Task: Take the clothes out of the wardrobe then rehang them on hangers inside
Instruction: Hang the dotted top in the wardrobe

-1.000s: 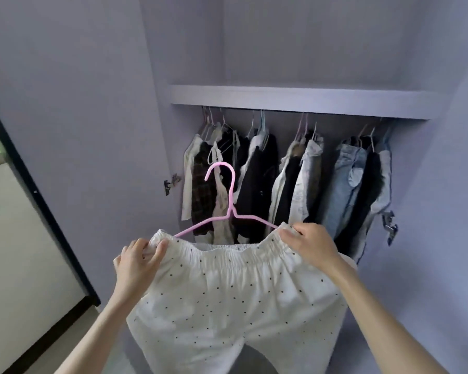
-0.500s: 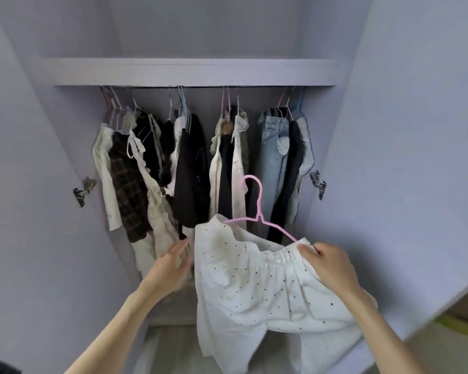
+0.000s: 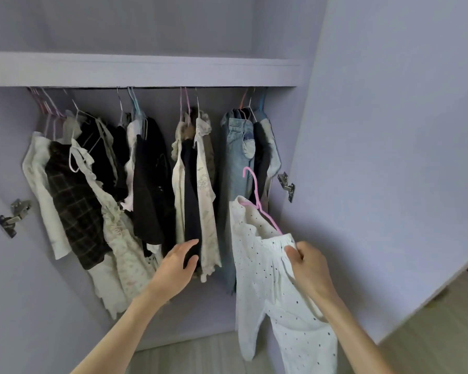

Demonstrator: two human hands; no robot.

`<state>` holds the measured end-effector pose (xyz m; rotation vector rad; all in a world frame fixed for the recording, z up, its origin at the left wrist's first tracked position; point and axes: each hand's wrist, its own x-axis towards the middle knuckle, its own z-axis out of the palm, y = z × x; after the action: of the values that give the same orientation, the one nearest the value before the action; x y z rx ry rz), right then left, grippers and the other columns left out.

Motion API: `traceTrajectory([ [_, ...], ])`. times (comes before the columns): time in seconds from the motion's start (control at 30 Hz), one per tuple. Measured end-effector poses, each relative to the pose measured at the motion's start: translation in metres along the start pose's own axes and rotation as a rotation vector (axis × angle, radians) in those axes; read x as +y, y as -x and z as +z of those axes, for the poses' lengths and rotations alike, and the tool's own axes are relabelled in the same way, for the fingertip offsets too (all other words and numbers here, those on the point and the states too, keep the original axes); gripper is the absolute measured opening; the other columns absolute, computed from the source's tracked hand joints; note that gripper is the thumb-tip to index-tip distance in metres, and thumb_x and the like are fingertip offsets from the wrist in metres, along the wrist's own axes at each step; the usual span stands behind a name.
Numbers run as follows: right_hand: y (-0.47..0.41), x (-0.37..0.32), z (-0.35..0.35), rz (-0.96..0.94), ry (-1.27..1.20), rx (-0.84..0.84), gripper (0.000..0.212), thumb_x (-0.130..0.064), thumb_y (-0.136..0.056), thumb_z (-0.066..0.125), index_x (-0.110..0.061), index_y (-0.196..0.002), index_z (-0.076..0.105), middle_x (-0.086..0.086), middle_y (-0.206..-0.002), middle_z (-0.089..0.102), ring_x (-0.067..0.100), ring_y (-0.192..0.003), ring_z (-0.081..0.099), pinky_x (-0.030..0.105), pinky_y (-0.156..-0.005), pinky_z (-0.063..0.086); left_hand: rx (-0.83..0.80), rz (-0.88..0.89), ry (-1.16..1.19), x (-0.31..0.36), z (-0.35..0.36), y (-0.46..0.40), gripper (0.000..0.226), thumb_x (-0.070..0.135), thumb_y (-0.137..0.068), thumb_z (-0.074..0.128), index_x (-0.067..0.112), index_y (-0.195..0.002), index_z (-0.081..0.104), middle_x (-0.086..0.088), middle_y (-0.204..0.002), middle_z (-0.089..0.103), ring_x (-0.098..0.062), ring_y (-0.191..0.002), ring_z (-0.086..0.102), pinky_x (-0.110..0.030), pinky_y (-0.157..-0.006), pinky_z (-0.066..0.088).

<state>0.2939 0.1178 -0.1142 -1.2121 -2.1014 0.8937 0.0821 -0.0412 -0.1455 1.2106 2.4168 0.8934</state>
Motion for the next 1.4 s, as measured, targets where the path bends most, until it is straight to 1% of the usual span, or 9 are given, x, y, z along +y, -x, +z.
traceTrajectory([
  [0.2,-0.063,-0.035,0.033,0.023,-0.122,-0.016,0.036,-0.017,-0.095,0.045,-0.012,-0.063,0.031,-0.001,-0.06,0.036,0.013,-0.053,0.03,0.018,-0.045,0.03,0.081,0.024,0.014,-0.006,-0.008,-0.056,0.041,0.019,-0.098,0.043,0.018,-0.138,0.039,0.0,-0.139,0.042,-0.015,-0.128,0.04,-0.02,-0.102,0.028],
  [0.53,-0.194,-0.096,0.076,0.014,-0.323,-0.142,0.031,-0.016,-0.097,0.042,-0.013,-0.067,0.035,-0.002,-0.063,0.034,0.01,-0.052,0.031,0.019,-0.047,0.025,0.329,0.016,-0.053,0.0,-0.045,-0.198,0.046,0.015,-0.095,0.047,0.011,-0.14,0.036,-0.008,-0.143,0.035,-0.024,-0.133,0.031,-0.027,-0.104,0.029],
  [0.77,-0.255,-0.14,0.092,0.023,-0.459,-0.036,0.038,-0.015,-0.096,0.045,-0.015,-0.061,0.03,-0.003,-0.057,0.031,0.008,-0.047,0.028,0.014,-0.039,0.028,0.387,-0.004,-0.079,0.012,-0.046,-0.253,0.063,0.024,-0.095,0.049,0.016,-0.148,0.016,-0.014,-0.154,0.007,-0.029,-0.142,0.008,-0.04,-0.11,0.027],
  [0.97,-0.308,-0.163,0.11,0.057,-0.478,0.079,0.038,-0.022,-0.094,0.048,-0.02,-0.059,0.034,-0.005,-0.055,0.037,0.011,-0.051,0.035,0.032,-0.059,0.034,0.339,0.017,-0.129,0.001,-0.056,-0.287,0.071,0.036,-0.094,0.048,0.018,-0.149,0.006,-0.012,-0.155,0.0,-0.025,-0.144,0.003,-0.037,-0.112,0.026],
  [1.07,-0.332,-0.172,0.117,0.087,-0.525,0.103,0.037,-0.019,-0.095,0.048,-0.021,-0.059,0.035,-0.006,-0.057,0.038,0.009,-0.051,0.035,0.026,-0.055,0.033,0.364,0.082,-0.142,-0.004,-0.057,-0.298,0.067,0.029,-0.094,0.05,0.014,-0.148,0.014,-0.014,-0.155,0.0,-0.027,-0.144,0.001,-0.038,-0.112,0.029],
  [1.17,-0.351,-0.175,0.126,0.126,-0.553,0.101,0.035,-0.017,-0.095,0.048,-0.018,-0.061,0.038,-0.005,-0.06,0.038,0.007,-0.053,0.035,0.021,-0.051,0.03,0.401,0.222,-0.248,-0.011,-0.052,-0.306,0.062,0.027,-0.092,0.054,0.01,-0.145,0.027,-0.021,-0.153,0.008,-0.033,-0.143,0.003,-0.046,-0.112,0.029],
  [1.23,-0.36,-0.174,0.134,0.16,-0.523,0.093,0.027,-0.018,-0.095,0.047,-0.013,-0.069,0.046,-0.004,-0.064,0.043,0.009,-0.058,0.041,0.023,-0.057,0.034,0.394,0.247,-0.296,-0.009,-0.048,-0.307,0.062,0.037,-0.092,0.052,0.015,-0.145,0.028,-0.02,-0.154,0.007,-0.031,-0.143,-0.001,-0.046,-0.113,0.025],
  [1.33,-0.371,-0.169,0.145,0.212,-0.505,0.101,0.024,-0.018,-0.095,0.048,-0.013,-0.072,0.047,0.003,-0.072,0.05,0.021,-0.082,0.051,0.026,-0.073,0.036,0.377,0.223,-0.299,0.002,-0.045,-0.309,0.061,0.05,-0.092,0.042,0.028,-0.146,0.023,-0.014,-0.155,0.0,-0.027,-0.143,-0.011,-0.041,-0.116,0.017],
  [1.4,-0.374,-0.164,0.15,0.228,-0.456,0.115,0.017,-0.018,-0.095,0.048,-0.007,-0.085,0.055,0.013,-0.093,0.062,0.028,-0.099,0.056,0.031,-0.082,0.04,0.36,0.22,-0.337,0.009,-0.045,-0.311,0.059,0.05,-0.094,0.039,0.034,-0.147,0.018,-0.012,-0.156,-0.006,-0.026,-0.142,-0.016,-0.041,-0.117,0.014],
])
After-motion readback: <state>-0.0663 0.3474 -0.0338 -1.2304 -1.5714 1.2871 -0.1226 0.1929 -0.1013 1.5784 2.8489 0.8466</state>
